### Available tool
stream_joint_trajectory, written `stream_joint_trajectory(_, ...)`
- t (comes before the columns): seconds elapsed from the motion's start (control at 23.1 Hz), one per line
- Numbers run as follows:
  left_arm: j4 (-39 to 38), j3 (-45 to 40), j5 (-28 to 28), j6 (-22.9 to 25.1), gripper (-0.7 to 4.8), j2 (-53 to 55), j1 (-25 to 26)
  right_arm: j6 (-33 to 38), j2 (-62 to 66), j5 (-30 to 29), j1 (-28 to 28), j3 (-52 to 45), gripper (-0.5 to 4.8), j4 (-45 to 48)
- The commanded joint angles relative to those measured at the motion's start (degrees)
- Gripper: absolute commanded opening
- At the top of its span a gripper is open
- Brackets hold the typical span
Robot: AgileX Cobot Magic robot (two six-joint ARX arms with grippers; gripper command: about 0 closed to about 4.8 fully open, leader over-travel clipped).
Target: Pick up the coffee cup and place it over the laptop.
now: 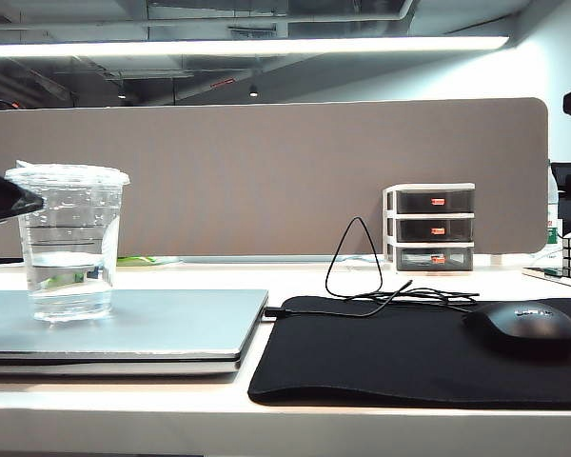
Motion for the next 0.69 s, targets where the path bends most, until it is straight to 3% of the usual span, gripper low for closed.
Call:
stream_joint_trajectory(0.04,0.9,0.1,-3.5,0.7,2.64,-0.2,0.2,0.2,0.1,0.1,0.0,0.4,-0.01,0.8)
stream_joint_trajectory(0.43,4.8,0.1,-12.2,4.8,2.57,-0.2,0.2,0.1,0.1,1.7,0.0,0.4,-0.01,0.8)
stream_joint_trajectory(0.48,5.0,0.1,-12.7,5.0,2.3,-0.2,0.2,0.1,0.1,2.2,0.0,0.4,-0.02,0.8)
stream_joint_trajectory(0.52,5.0,0.1,-13.8,5.4,1.44,-0.2,0.2,0.1,0.1,3.7,0.0,0.4,-0.01,0.9)
stream_joint_trajectory(0.69,5.7,0.1,-14.0,5.4,0.41,-0.2,0.2,-0.2,0.1,6.2,0.0,0.4,-0.01,1.1)
